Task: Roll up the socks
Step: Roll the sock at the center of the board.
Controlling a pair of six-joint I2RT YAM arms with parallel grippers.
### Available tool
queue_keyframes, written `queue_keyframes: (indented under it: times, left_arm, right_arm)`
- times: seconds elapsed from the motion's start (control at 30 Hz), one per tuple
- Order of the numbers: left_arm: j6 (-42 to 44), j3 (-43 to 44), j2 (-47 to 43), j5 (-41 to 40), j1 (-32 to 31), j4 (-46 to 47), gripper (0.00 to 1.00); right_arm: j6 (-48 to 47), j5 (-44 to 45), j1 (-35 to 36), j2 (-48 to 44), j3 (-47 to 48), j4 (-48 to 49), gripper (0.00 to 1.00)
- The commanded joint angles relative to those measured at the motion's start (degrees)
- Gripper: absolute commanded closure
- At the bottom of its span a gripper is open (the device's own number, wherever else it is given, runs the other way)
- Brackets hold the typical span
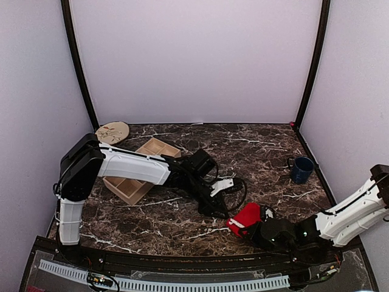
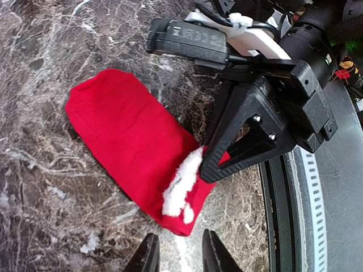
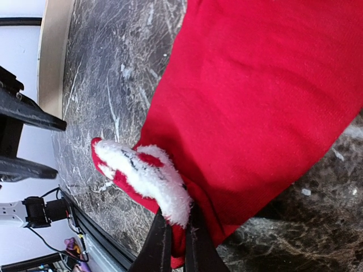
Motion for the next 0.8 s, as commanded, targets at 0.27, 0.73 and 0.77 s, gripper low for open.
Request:
queue_keyframes:
  times: [0.27,0.73,0.77]
  left_arm:
    - [9.5,1.2,0.8,-7.5,-4.6,-3.8,0.68]
    - [14.7,-0.2,1.1,-23.6,-9.0,1.1,0.68]
    - [14.6,-0.5,1.0,-25.1,-9.2,2.0,0.68]
  right_arm:
    - [5.6,-0.9,-0.4,-2.5,-3.0,1.5,1.0]
    - [6.4,-2.2,-0.4,-3.3,-4.8,2.7,1.0]
    - [6.3,-2.3,-0.4,-3.8,-4.9,2.4,1.0]
